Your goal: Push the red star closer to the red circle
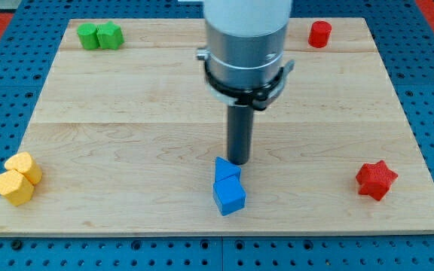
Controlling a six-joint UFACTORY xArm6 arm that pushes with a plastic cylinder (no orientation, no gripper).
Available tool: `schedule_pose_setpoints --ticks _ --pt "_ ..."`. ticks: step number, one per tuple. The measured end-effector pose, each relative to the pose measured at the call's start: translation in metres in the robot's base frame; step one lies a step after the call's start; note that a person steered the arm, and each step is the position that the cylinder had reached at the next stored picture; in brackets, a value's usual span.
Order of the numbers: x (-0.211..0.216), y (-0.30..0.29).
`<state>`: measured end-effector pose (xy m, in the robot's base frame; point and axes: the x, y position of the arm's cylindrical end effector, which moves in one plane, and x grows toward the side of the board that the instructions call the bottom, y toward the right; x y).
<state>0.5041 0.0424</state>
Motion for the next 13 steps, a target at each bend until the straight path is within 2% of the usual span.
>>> schedule_pose_setpoints --ticks 1,3,4,6,7,8,10,13 --pt "0.012 0.067" --pt "0.091 0.087" --pt "0.095 0.147" --pt "0.029 0.194" --pt "-0.006 0.194" --pt "-0.015 0.183" --pt "0.004 0.153" --pt "-0.057 0.126"
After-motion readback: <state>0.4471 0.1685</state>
